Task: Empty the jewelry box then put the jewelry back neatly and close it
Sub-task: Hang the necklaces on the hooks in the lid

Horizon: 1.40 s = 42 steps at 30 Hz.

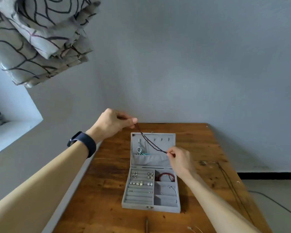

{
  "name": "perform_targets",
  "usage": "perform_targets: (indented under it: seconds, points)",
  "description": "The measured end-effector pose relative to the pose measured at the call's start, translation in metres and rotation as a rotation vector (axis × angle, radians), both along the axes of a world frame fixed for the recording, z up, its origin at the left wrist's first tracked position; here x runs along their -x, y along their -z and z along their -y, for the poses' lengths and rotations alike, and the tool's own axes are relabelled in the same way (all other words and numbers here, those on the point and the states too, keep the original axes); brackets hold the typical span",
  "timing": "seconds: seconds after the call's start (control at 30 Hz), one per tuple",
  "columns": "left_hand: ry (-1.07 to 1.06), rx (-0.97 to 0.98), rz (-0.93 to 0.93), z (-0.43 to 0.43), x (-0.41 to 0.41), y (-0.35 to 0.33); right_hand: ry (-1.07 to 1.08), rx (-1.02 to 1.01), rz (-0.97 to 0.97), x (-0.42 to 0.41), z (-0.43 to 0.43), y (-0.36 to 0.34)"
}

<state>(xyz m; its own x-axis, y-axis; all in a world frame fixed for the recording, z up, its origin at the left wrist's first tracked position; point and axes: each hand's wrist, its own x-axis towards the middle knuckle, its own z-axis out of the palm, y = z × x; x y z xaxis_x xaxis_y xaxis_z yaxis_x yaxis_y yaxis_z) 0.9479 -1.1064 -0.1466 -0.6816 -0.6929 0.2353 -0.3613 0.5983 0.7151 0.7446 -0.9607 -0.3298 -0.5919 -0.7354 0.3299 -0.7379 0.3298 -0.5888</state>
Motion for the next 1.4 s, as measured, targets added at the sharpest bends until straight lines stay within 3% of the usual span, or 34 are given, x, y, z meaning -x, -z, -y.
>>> perform_targets:
  seconds: [0.17,0.33,0.5,0.63,0.73,0.87,0.97,1.17,1.4]
  points:
    - [-0.024,0.031,0.009,0.025,0.022,0.004,-0.057,-0.142,-0.145,0.01,0.048,0.0]
    - [0.014,0.182,0.096,0.028,0.046,0.022,-0.135,-0.188,-0.188,0.011,0.064,0.008]
    - [0.069,0.194,0.082,0.026,0.075,0.038,-0.224,-0.205,-0.207,0.016,0.064,0.014]
    - [0.083,0.22,0.069,0.024,0.094,0.041,-0.339,-0.241,-0.151,0.02,0.058,0.015]
    - [0.096,0.28,0.18,0.024,0.099,0.047,-0.363,-0.217,-0.059,0.025,0.053,0.008]
    - [0.136,0.36,0.43,0.025,0.103,0.064,-0.18,0.028,0.138,0.03,0.046,-0.005]
    - [0.16,0.366,0.511,0.024,0.107,0.075,-0.159,0.14,0.207,0.028,0.047,-0.016]
    - [0.172,0.358,0.516,0.027,0.111,0.084,-0.268,-0.01,0.319,0.028,0.062,-0.026]
    - [0.17,0.338,0.467,0.035,0.107,0.094,-0.239,0.019,0.459,0.028,0.067,-0.022]
